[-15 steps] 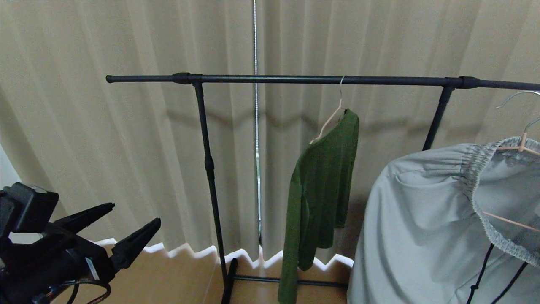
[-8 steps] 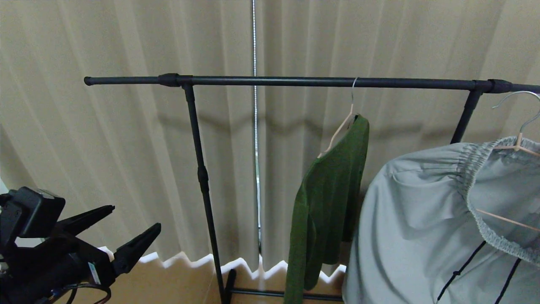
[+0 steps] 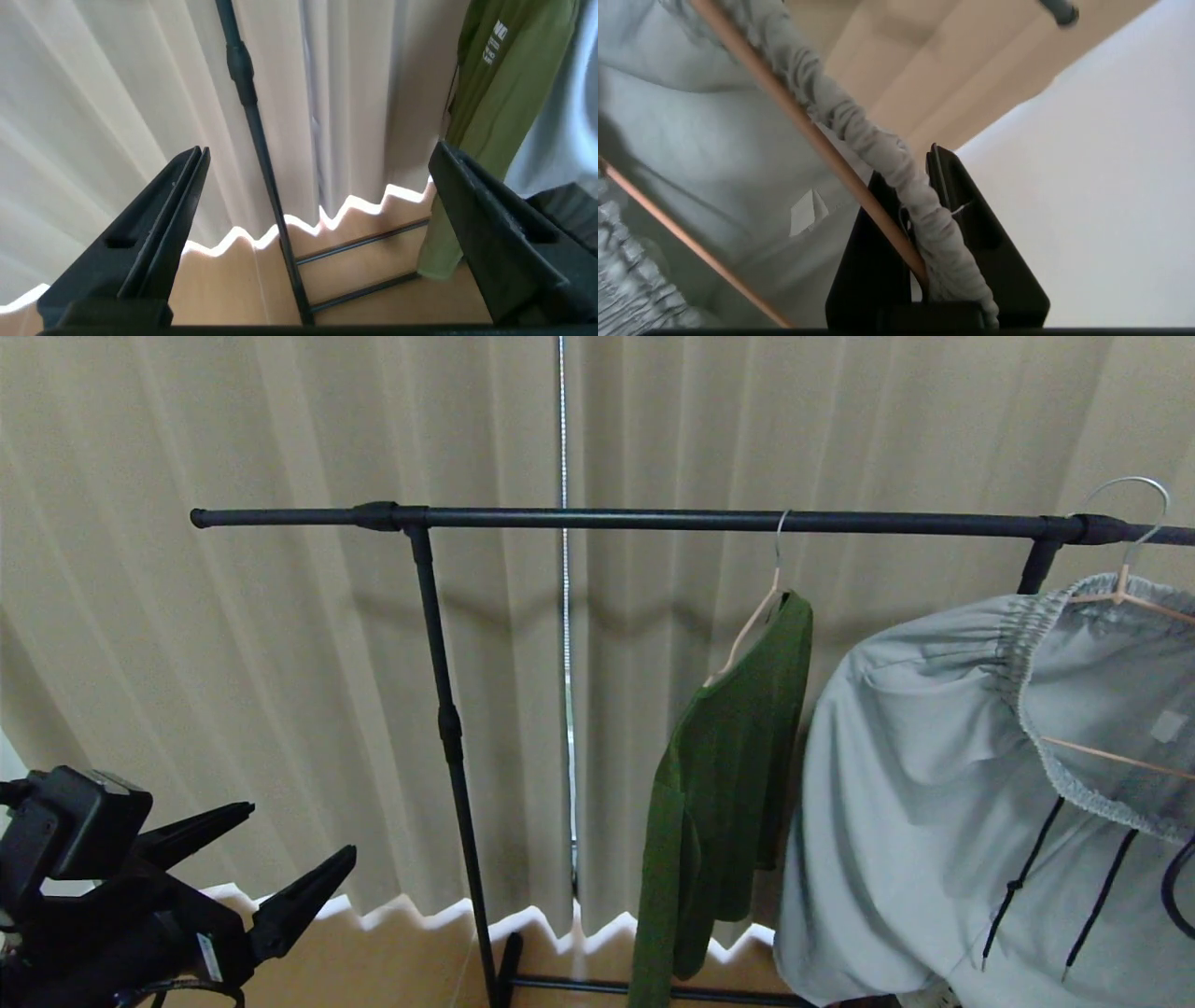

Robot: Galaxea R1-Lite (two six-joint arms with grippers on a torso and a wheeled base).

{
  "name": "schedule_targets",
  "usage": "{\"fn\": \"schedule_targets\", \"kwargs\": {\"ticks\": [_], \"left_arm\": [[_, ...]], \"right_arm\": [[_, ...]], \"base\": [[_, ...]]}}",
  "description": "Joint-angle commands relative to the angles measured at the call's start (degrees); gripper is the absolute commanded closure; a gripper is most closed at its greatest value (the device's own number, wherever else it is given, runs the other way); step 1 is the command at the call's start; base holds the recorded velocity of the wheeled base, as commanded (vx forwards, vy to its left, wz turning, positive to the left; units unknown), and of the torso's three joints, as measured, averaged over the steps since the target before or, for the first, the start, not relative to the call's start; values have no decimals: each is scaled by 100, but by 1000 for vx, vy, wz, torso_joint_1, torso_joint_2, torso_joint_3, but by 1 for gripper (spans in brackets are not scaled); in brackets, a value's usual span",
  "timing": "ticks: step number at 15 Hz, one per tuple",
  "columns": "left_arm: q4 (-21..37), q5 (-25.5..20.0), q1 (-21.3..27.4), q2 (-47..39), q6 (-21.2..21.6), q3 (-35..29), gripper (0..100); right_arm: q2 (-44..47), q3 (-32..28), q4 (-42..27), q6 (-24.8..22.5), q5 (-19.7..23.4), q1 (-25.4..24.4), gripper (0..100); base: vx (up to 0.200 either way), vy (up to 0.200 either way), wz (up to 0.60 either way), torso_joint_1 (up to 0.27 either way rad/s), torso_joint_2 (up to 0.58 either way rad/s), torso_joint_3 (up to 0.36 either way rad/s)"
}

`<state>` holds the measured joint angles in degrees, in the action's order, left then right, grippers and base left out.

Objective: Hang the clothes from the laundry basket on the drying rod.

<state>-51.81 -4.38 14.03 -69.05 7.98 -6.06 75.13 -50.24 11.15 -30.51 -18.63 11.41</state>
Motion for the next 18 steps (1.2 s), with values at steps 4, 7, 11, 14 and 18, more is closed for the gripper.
{"fn": "schedule_targets", "kwargs": {"ticks": [4, 7, 11, 14, 18], "left_arm": [[-5, 7, -6, 14, 1, -1, 0], [-5, 7, -6, 14, 10, 8, 0], [-5, 7, 3, 49, 36, 8, 0], [-5, 7, -6, 58, 45, 17, 0], [-5, 7, -6, 58, 45, 17, 0]], "right_arm": [[1672, -1322, -43, 256, -422, -42, 100], [2313, -1814, -52, 256, -651, -69, 100], [2630, -2025, -70, 256, -897, -201, 100], [2630, -2025, -70, 256, -932, -315, 100], [2709, -2333, -237, 239, -1196, -543, 100]], "base": [[0, 0, 0, 0, 0, 0], [0, 0, 0, 0, 0, 0], [0, 0, 0, 0, 0, 0], [0, 0, 0, 0, 0, 0], [0, 0, 0, 0, 0, 0]]}}
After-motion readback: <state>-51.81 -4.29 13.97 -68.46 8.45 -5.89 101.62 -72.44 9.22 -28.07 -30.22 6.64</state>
